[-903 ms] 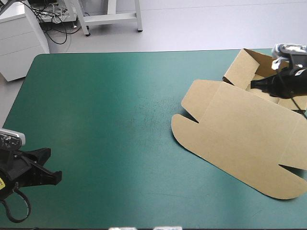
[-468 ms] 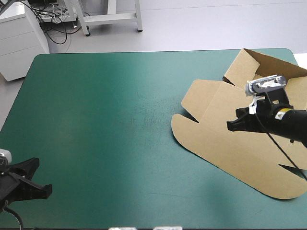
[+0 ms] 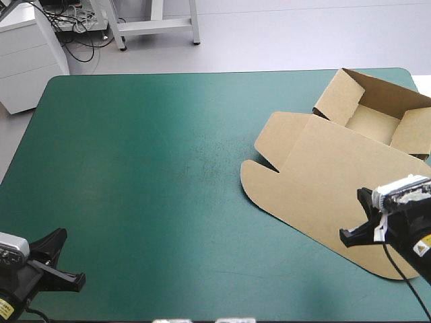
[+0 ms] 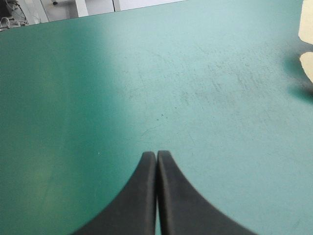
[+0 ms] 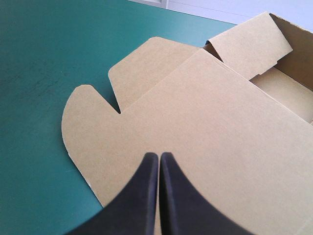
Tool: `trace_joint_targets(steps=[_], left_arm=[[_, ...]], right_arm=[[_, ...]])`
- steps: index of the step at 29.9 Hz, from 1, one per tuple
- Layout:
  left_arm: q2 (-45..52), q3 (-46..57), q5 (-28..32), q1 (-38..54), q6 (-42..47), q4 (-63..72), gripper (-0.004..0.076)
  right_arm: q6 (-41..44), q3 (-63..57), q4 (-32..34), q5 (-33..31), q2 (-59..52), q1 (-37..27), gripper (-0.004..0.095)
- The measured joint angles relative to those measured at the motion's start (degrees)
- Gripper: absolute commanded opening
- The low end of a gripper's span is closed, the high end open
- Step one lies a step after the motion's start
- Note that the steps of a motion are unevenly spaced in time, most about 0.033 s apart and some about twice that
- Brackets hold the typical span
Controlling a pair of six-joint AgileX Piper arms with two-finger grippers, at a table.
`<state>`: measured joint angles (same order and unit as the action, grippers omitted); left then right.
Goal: Fold the box
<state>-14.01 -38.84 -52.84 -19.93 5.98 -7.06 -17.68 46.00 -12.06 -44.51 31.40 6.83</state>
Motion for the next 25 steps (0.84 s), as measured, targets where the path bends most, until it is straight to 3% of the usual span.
trace_joint_targets(steps=[12,25], left_arm=[[5.5,5.8,2.4,0.0,-3.6,0.3,-0.0032],[11.0,6.6,2.9,0.0,-4.5,0.3,-0.0032]], right_arm=[[-0.1,-16.3,0.3,6.5,-15.7,0.0,-0.0005],[3.4,-22.6,0.5,5.6,-25.4,0.0,-0.0006]])
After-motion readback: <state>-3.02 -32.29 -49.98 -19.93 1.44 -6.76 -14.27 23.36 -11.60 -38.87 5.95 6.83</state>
